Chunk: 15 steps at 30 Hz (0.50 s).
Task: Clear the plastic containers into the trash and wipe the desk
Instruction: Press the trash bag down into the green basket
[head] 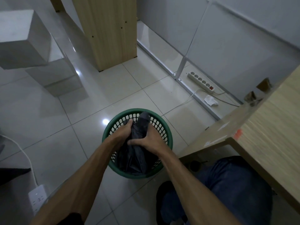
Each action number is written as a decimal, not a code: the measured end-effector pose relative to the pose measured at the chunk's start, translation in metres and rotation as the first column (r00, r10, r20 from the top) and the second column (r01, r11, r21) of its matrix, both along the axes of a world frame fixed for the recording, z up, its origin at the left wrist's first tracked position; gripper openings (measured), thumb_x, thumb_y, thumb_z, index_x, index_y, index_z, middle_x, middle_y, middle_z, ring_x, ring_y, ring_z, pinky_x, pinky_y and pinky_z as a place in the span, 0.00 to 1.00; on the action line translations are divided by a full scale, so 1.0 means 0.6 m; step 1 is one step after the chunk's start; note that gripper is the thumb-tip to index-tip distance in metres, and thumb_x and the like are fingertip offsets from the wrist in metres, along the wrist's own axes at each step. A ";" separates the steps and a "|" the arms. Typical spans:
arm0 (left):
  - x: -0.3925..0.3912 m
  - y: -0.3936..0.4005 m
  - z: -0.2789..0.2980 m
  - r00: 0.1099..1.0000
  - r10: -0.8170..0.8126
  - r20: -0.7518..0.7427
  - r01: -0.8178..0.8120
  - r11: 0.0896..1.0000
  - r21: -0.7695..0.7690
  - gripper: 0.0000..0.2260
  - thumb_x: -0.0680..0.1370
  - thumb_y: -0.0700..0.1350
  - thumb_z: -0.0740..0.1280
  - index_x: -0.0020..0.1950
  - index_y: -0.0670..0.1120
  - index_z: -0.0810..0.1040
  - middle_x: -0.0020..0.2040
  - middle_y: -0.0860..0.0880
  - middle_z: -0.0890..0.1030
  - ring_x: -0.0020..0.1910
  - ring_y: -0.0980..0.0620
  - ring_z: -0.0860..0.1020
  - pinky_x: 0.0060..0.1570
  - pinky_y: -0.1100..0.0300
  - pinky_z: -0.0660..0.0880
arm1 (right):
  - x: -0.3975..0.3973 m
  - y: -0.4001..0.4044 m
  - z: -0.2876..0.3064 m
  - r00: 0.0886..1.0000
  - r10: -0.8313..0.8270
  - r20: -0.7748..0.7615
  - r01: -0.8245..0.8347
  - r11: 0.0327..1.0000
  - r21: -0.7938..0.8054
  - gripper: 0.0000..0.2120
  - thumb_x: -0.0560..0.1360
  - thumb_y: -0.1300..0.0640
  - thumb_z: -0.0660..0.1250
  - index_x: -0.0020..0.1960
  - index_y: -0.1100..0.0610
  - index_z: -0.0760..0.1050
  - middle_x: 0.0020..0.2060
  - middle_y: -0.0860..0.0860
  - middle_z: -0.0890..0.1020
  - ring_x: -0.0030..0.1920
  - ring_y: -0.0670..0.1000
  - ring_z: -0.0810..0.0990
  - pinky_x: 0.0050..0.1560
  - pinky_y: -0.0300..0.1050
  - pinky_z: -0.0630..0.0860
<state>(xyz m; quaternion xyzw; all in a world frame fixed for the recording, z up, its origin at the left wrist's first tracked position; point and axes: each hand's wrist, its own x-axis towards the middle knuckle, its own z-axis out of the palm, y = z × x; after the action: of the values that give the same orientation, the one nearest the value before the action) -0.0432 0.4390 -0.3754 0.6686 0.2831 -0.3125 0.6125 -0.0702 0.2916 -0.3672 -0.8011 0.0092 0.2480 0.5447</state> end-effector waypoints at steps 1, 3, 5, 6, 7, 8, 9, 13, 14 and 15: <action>0.007 0.008 -0.008 0.998 -0.055 -0.015 0.055 0.998 -0.002 0.25 0.83 0.63 0.60 0.51 0.44 0.85 0.49 0.39 0.86 0.50 0.40 0.85 0.57 0.45 0.81 | -0.003 -0.003 -0.002 0.997 0.042 0.066 -0.042 0.999 -0.005 0.42 0.61 0.48 0.85 0.69 0.48 0.70 0.60 0.45 0.81 0.60 0.45 0.80 0.60 0.42 0.78; 0.015 0.021 -0.019 0.985 -0.171 0.000 0.171 0.985 0.016 0.22 0.82 0.61 0.62 0.52 0.45 0.85 0.51 0.39 0.87 0.53 0.39 0.85 0.63 0.40 0.78 | -0.009 -0.009 -0.004 0.977 0.110 0.184 -0.109 0.994 -0.018 0.38 0.65 0.52 0.83 0.70 0.47 0.70 0.61 0.46 0.79 0.61 0.46 0.79 0.63 0.44 0.77; 0.015 0.025 -0.010 0.973 -0.232 0.013 0.229 0.968 0.101 0.18 0.84 0.57 0.62 0.51 0.45 0.83 0.51 0.39 0.86 0.53 0.40 0.84 0.63 0.41 0.78 | -0.010 -0.012 -0.001 0.941 0.183 0.284 -0.166 0.982 -0.085 0.33 0.71 0.54 0.79 0.71 0.44 0.69 0.63 0.47 0.76 0.62 0.47 0.77 0.65 0.46 0.76; 0.016 0.024 -0.006 0.971 -0.240 0.017 0.237 0.964 0.120 0.16 0.84 0.55 0.62 0.51 0.45 0.83 0.51 0.39 0.85 0.52 0.41 0.84 0.62 0.43 0.78 | -0.010 -0.013 0.003 0.922 0.222 0.318 -0.191 0.974 -0.125 0.31 0.73 0.55 0.76 0.71 0.42 0.68 0.63 0.47 0.75 0.62 0.48 0.76 0.65 0.47 0.76; 0.017 0.026 -0.007 0.970 -0.244 0.011 0.241 0.963 0.119 0.15 0.84 0.54 0.62 0.51 0.45 0.82 0.52 0.38 0.85 0.51 0.41 0.84 0.59 0.45 0.80 | -0.011 -0.014 0.006 0.896 0.269 0.352 -0.218 0.960 -0.178 0.28 0.75 0.56 0.74 0.71 0.42 0.68 0.61 0.47 0.73 0.60 0.49 0.77 0.61 0.46 0.77; 0.018 0.028 -0.008 0.968 -0.250 -0.010 0.250 0.961 0.116 0.17 0.83 0.56 0.62 0.52 0.44 0.82 0.52 0.37 0.85 0.50 0.42 0.84 0.56 0.47 0.81 | -0.012 -0.014 0.008 0.860 0.321 0.396 -0.242 0.941 -0.237 0.25 0.77 0.58 0.71 0.70 0.42 0.69 0.59 0.47 0.72 0.56 0.50 0.78 0.56 0.44 0.78; 0.019 0.032 -0.012 0.967 -0.250 -0.049 0.254 0.959 0.127 0.21 0.82 0.59 0.62 0.54 0.43 0.83 0.53 0.36 0.85 0.50 0.42 0.84 0.55 0.47 0.82 | -0.014 -0.016 0.009 0.815 0.376 0.441 -0.261 0.918 -0.300 0.22 0.78 0.59 0.69 0.68 0.44 0.70 0.57 0.48 0.71 0.51 0.51 0.78 0.51 0.42 0.78; 0.019 0.036 -0.015 0.969 -0.199 -0.145 0.208 0.977 0.048 0.31 0.81 0.67 0.58 0.51 0.39 0.82 0.41 0.38 0.85 0.38 0.42 0.85 0.45 0.50 0.83 | -0.024 -0.028 0.008 0.704 0.458 0.543 -0.271 0.880 -0.390 0.12 0.80 0.60 0.65 0.62 0.52 0.73 0.57 0.51 0.69 0.46 0.53 0.77 0.44 0.42 0.78; 0.015 0.032 -0.005 0.970 -0.192 -0.150 0.192 0.981 -0.010 0.32 0.81 0.68 0.56 0.44 0.40 0.80 0.34 0.40 0.82 0.30 0.45 0.80 0.36 0.54 0.79 | -0.025 -0.032 0.008 0.705 0.448 0.549 -0.263 0.885 -0.384 0.12 0.79 0.61 0.64 0.61 0.53 0.73 0.57 0.51 0.70 0.46 0.53 0.77 0.44 0.42 0.79; 0.012 0.030 0.002 0.968 -0.197 -0.152 0.188 0.980 -0.071 0.33 0.81 0.68 0.55 0.40 0.40 0.79 0.30 0.42 0.78 0.25 0.48 0.74 0.31 0.58 0.74 | -0.026 -0.035 0.007 0.713 0.438 0.548 -0.253 0.889 -0.382 0.12 0.78 0.62 0.63 0.60 0.54 0.73 0.58 0.51 0.70 0.47 0.54 0.77 0.45 0.43 0.81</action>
<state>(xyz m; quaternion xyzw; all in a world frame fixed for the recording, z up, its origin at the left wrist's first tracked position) -0.0358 0.4568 -0.3744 0.6487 0.2558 -0.4304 0.5731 -0.0859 0.2705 -0.3628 -0.8928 -0.2868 0.0653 0.3412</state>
